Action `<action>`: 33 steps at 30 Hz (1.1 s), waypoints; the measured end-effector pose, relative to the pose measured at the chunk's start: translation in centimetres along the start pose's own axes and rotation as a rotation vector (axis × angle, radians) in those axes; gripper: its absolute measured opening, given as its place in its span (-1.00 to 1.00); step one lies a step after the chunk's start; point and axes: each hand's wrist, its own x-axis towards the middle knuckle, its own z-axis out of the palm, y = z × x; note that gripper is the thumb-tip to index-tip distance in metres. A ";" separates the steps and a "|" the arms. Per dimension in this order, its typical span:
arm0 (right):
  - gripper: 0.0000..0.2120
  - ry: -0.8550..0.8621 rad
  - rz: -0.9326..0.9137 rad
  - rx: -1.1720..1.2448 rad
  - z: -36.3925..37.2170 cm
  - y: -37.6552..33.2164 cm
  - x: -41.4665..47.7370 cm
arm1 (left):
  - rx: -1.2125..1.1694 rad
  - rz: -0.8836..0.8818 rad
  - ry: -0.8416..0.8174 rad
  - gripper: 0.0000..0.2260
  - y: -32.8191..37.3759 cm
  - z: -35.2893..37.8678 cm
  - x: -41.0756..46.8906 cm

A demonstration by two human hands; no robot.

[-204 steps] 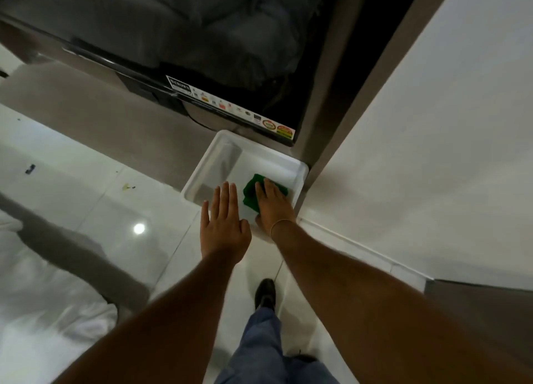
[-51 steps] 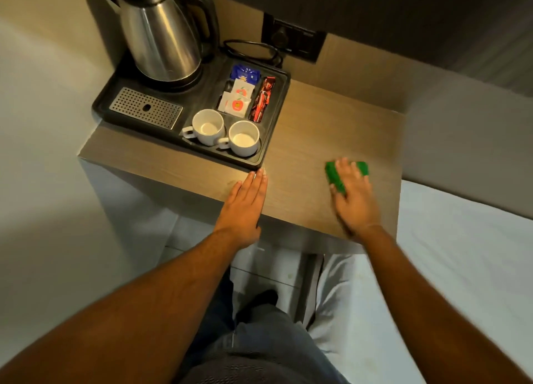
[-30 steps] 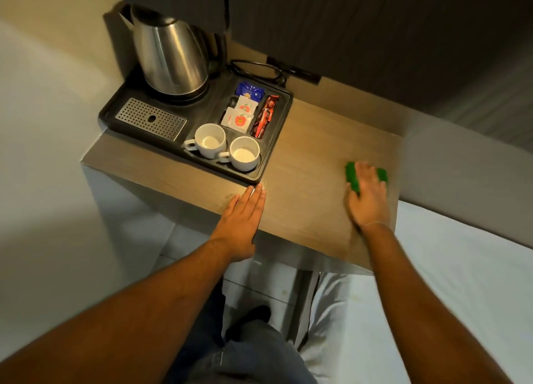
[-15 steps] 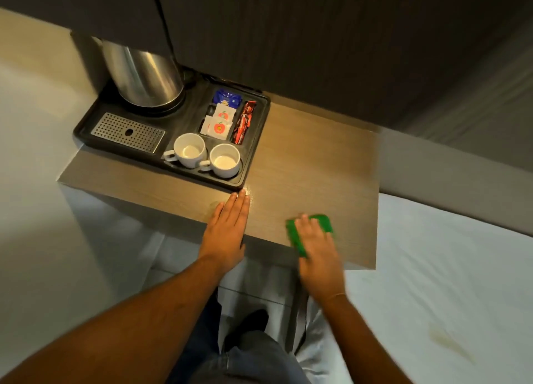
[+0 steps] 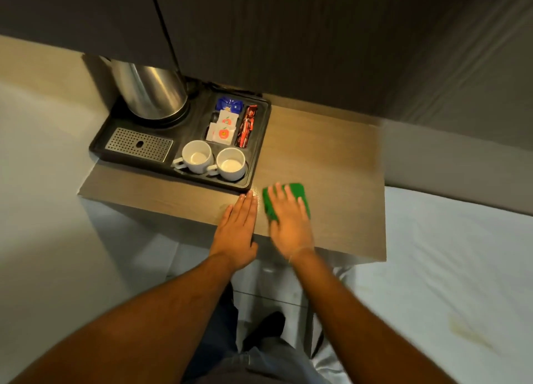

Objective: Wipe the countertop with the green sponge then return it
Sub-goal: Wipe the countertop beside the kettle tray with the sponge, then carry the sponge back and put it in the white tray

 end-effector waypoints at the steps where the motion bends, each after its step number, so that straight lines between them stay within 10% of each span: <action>1: -0.17 -0.020 -0.018 0.003 1.1 -0.9 -1.9 | -0.006 0.002 0.000 0.07 -0.2 -0.1 0.0; 11: -0.29 -0.123 -0.061 0.091 -0.6 -4.8 -2.0 | -0.135 -0.049 0.088 -0.19 -1.2 -4.4 -2.2; 25: -0.51 -0.362 -0.643 0.200 7.9 -23.7 -10.6 | -0.036 -0.949 0.251 -0.28 -9.0 -3.7 -31.7; 33: -0.51 -0.937 -1.074 -0.005 16.6 -34.5 -29.5 | -0.201 -1.465 0.373 -0.30 -6.0 5.3 -59.4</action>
